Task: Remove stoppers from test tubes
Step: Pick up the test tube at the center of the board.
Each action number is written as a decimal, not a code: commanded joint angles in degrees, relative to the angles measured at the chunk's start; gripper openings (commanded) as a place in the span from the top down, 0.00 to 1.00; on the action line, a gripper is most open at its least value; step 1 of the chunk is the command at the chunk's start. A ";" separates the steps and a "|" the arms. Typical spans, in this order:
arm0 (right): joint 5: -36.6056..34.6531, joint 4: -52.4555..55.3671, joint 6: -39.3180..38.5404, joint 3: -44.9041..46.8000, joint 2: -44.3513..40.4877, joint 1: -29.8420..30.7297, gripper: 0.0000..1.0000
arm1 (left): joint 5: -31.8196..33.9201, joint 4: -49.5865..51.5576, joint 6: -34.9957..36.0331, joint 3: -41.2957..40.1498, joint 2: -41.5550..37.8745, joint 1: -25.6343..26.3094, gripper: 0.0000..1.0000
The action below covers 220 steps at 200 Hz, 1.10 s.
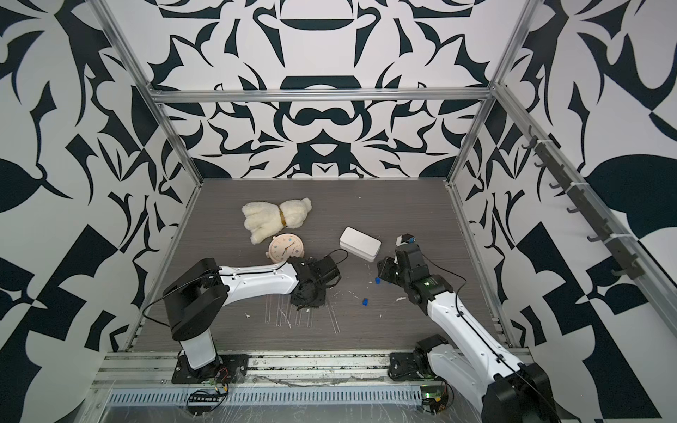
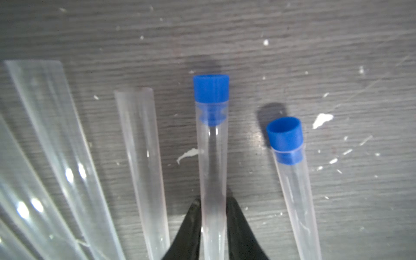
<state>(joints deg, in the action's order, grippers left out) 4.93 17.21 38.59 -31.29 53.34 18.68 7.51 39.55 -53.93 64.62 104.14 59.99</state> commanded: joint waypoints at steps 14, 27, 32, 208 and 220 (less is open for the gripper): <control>0.19 -1.77 -0.40 -0.27 -0.16 -0.04 0.67 | -1.44 2.91 0.72 -0.28 2.56 -0.30 0.80; 0.33 -1.61 -0.36 -0.44 -0.23 -0.03 0.67 | -1.25 2.87 0.78 -0.20 2.22 -0.29 0.81; 0.37 -1.52 -0.36 -0.52 -0.30 0.01 0.67 | -1.12 2.79 0.83 -0.13 2.07 -0.39 0.81; 12.98 -12.61 4.86 -1.00 -4.23 0.00 0.69 | 6.19 -20.07 15.01 -3.84 -17.28 3.45 0.82; 14.91 -15.57 6.12 -0.46 -3.17 0.11 0.69 | 5.37 -22.74 15.55 -4.94 -17.67 4.38 0.82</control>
<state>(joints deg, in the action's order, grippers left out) 14.31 10.04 41.58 -31.31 48.56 18.68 13.89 23.27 -41.50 62.41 87.68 62.83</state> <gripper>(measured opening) 0.311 0.180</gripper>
